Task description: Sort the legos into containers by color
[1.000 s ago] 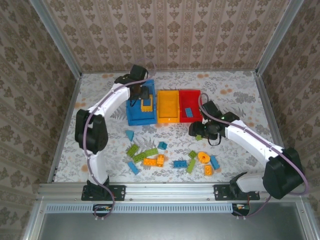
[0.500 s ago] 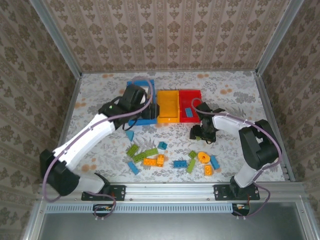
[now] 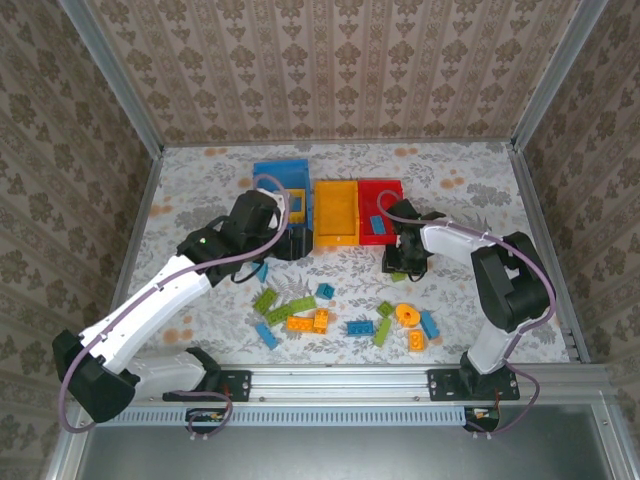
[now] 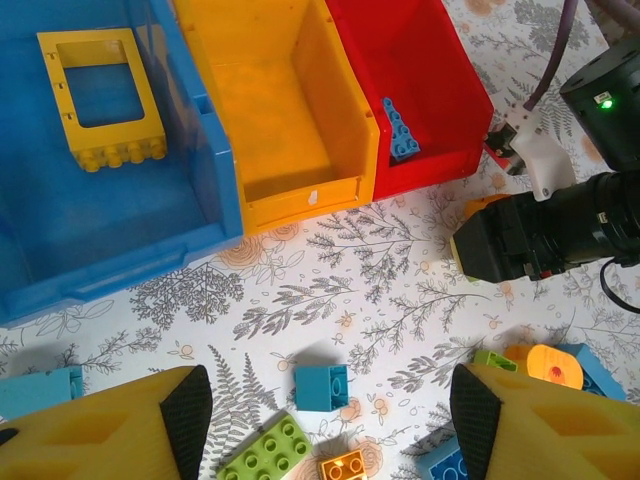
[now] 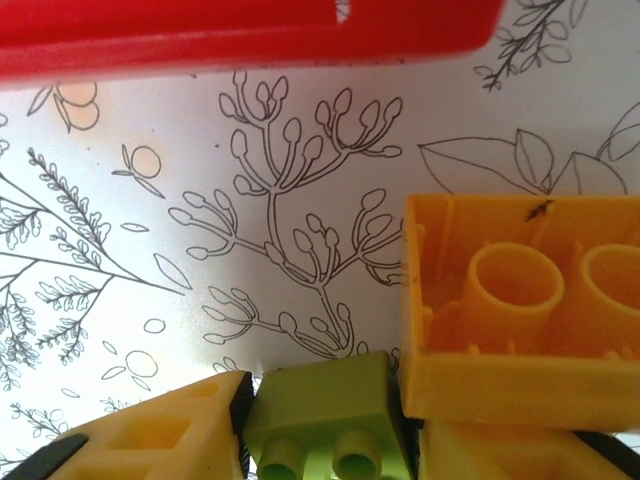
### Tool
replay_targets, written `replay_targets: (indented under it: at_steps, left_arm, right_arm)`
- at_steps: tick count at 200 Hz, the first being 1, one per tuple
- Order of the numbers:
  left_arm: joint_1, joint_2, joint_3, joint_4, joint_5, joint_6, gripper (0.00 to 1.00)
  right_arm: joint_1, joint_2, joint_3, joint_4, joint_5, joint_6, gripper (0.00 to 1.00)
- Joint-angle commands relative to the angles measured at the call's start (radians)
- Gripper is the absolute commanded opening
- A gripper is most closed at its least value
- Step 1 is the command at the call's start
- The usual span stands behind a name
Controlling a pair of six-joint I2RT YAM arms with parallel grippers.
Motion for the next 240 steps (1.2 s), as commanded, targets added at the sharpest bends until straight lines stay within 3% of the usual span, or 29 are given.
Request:
replay_targets:
  at_steps: [1, 31, 74, 163, 240]
  left_arm:
    - [-0.013, -0.013, 0.002, -0.003, 0.013, -0.018, 0.67]
    - [-0.020, -0.009, 0.001, -0.008, 0.000, -0.035, 0.66]
    - [-0.033, -0.071, -0.017, -0.029, -0.085, -0.070, 0.64]
    - [-0.037, -0.204, -0.093, -0.053, -0.117, -0.096, 0.62]
    - [-0.038, -0.263, -0.125, -0.103, -0.120, -0.090, 0.61]
  right_arm:
    - [0.018, -0.039, -0.042, -0.011, 0.007, 0.016, 0.39]
    - [0.073, -0.123, -0.046, -0.039, 0.054, 0.028, 0.28]
    - [0.197, -0.159, 0.097, -0.079, 0.066, 0.091, 0.28]
    - [0.255, 0.266, 0.660, -0.106, 0.140, 0.136, 0.31]
    - [0.246, 0.420, 0.784, -0.141, 0.128, 0.186, 0.46]
